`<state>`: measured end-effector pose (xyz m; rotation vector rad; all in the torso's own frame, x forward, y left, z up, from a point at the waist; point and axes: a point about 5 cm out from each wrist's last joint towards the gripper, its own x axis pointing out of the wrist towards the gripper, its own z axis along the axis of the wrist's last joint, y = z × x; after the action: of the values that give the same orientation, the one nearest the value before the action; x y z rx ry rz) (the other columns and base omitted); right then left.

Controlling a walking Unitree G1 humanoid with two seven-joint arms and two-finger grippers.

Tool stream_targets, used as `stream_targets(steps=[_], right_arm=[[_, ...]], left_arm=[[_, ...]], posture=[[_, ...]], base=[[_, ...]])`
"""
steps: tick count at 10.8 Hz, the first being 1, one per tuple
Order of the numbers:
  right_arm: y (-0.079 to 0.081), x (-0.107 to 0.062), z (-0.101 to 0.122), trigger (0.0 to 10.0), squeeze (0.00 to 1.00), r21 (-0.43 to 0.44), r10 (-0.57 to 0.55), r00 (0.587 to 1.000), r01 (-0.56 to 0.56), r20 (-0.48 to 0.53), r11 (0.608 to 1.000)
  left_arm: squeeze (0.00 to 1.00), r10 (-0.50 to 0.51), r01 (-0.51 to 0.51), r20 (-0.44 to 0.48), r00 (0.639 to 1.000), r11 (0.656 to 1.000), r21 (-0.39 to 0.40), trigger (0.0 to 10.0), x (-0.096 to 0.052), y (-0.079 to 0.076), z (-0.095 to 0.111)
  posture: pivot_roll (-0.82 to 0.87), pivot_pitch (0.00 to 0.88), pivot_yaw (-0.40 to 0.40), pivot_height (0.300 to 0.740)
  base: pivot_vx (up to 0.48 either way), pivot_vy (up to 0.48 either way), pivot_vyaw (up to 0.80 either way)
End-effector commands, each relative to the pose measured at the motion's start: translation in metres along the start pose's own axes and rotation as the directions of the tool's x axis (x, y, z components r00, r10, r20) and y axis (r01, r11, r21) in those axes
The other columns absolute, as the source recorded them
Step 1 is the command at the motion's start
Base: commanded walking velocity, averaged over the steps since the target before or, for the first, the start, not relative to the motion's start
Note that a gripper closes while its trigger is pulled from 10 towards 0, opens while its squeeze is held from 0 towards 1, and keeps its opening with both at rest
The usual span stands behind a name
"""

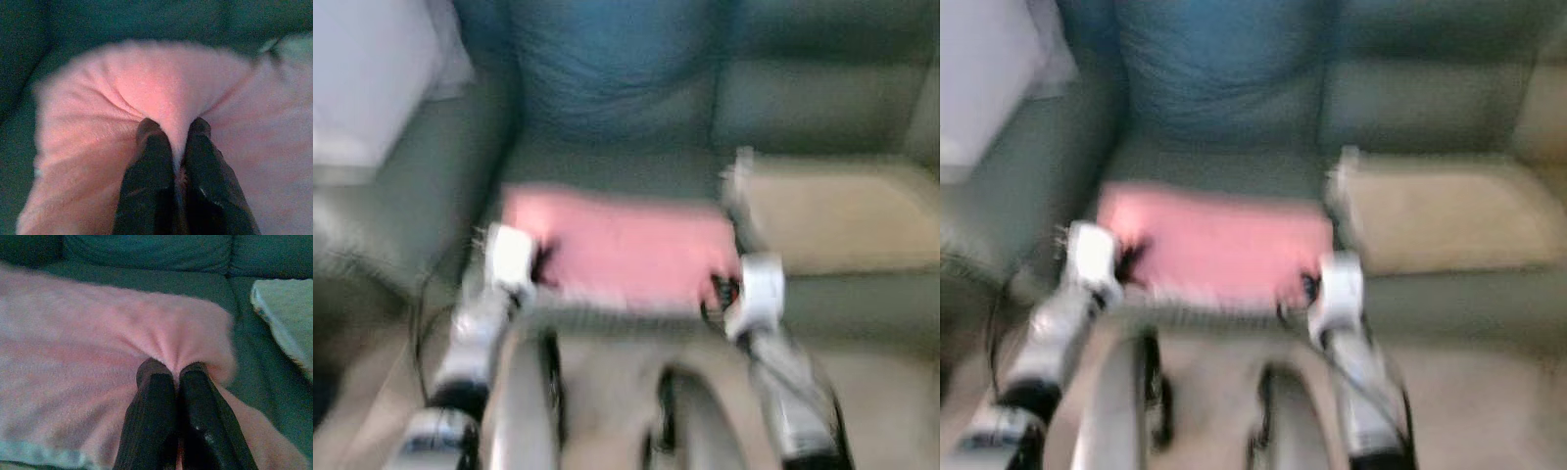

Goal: Move the pillow to the sofa

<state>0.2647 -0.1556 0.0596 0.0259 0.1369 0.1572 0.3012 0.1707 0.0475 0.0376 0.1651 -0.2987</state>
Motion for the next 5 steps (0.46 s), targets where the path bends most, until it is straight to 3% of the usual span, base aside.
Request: stream_targets(steps=[1, 5], right_arm=[[-0.004, -0.002, -0.002, 10.0, 0.00, 0.007, -0.027, 1.000, 0.027, -0.009, 1.000], [-0.006, 0.003, 0.000, 10.0, 0.00, 0.008, -0.040, 0.999, 0.040, 0.004, 0.999]], left_arm=[[0.00, 0.004, -0.004, 0.021, 1.000, 1.000, 0.013, 10.0, 0.003, 0.001, 0.006], [0.00, -0.001, 0.000, 0.063, 0.998, 1.000, 0.005, 10.0, 0.010, -0.001, 0.017]], posture=[[-0.10, 0.181, -0.037, 0.605], [-0.09, 0.181, -0.019, 0.605]], base=[[0.000, 0.000, 0.00], [0.000, 0.000, 0.00]])
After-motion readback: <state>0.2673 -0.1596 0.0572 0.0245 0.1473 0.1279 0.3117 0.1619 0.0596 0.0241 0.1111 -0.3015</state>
